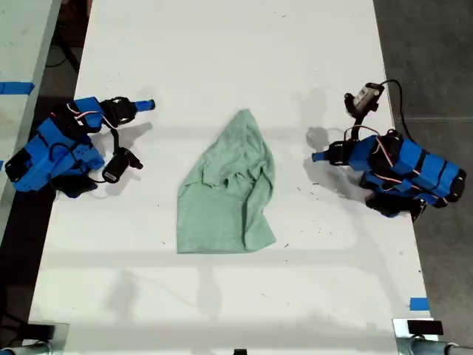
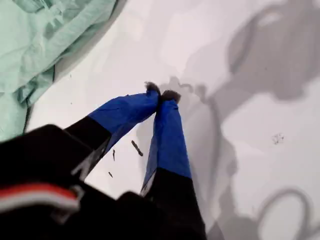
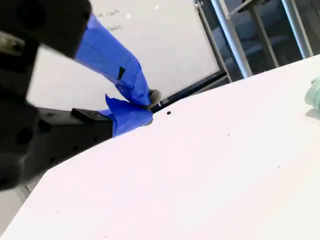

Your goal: Fold t shirt

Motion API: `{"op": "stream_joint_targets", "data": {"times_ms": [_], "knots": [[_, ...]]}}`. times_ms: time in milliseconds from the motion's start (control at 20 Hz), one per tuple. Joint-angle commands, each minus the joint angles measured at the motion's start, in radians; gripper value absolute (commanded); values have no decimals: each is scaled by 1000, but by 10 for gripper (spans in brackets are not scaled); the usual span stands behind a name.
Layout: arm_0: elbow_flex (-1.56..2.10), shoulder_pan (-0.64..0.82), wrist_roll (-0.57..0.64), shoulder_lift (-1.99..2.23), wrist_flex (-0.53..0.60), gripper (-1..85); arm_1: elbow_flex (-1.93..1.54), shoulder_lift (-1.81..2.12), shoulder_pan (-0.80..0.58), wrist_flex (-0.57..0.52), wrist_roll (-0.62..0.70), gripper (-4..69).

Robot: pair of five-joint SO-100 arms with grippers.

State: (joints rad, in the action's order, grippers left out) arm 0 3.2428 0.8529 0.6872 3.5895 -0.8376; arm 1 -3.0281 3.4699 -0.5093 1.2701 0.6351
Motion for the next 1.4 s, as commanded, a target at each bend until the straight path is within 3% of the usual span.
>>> {"op": "stream_joint_targets", "data": {"times_ms": [0,200,1350], "knots": [[26,6,-8,9,5,-1,-29,35,-12,23,-58,15],[28,2,-11,9,3,-1,-31,35,-17,72,-164,15],[29,3,-6,9,9,1,-34,35,-41,107,-235,15]]}}
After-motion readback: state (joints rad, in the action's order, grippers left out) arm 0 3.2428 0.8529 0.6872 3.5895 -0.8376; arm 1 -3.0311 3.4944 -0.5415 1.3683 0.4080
